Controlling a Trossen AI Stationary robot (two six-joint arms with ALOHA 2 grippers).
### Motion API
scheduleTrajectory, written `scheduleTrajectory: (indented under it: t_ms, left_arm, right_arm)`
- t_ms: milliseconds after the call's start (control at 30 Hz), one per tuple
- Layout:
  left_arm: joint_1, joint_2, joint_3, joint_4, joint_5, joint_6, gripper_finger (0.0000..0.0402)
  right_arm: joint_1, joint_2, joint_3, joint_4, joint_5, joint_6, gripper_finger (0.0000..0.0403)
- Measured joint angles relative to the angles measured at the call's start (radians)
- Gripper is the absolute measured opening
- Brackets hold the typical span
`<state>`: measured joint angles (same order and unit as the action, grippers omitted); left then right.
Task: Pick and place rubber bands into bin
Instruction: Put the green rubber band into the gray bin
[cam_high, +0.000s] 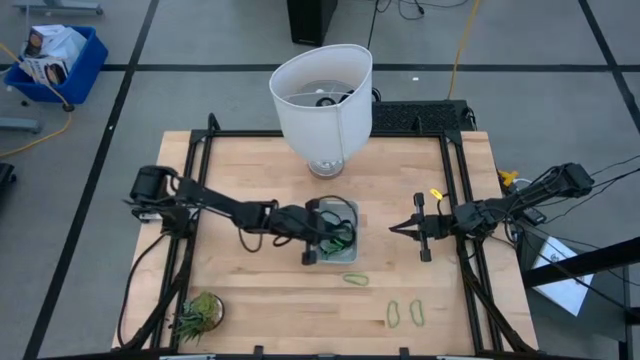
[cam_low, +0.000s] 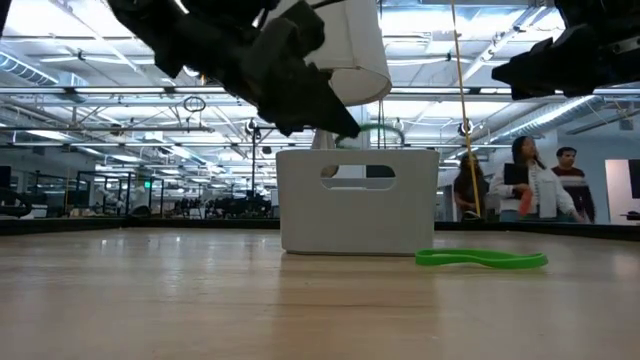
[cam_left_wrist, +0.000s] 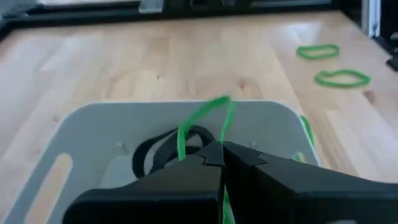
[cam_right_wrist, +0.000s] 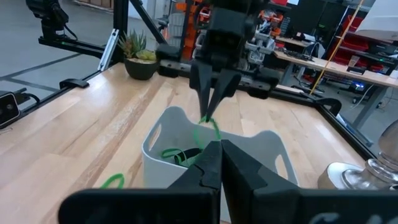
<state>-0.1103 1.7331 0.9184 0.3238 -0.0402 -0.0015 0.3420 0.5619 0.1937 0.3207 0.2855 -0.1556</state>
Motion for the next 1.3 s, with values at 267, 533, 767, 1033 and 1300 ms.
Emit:
scheduleTrajectory:
  t_ms: [267,533,767,1033,1300]
  left_arm:
    - [0.012,0.016,0.037,-0.061,0.008,0.019,0.0015]
    - [0.012,0.016,0.037,-0.061,0.04,0.006,0.009]
    - [0.012,0.016,0.037,-0.063,0.04,-0.016,0.0195]
    - [-0.05,-0.175,0.037,-0.154,-0.076,0.168,0.0213]
    - [-0.052,-0.413,-0.037,-0.324,-0.118,0.191,0.0031]
  right_arm:
    - [0.0,0.0,0.0,0.002,0.0,-0.016,0.0]
    - [0.0,0.0,0.0,0.002,0.0,-0.015,0.0]
    - [0.0,0.0,0.0,0.002,0.0,-0.01,0.0]
    - [0.0,0.001,0.0,-0.006,-0.001,0.009,0.0]
    - [0.0,0.004,0.0,-0.012,-0.001,0.013,0.0]
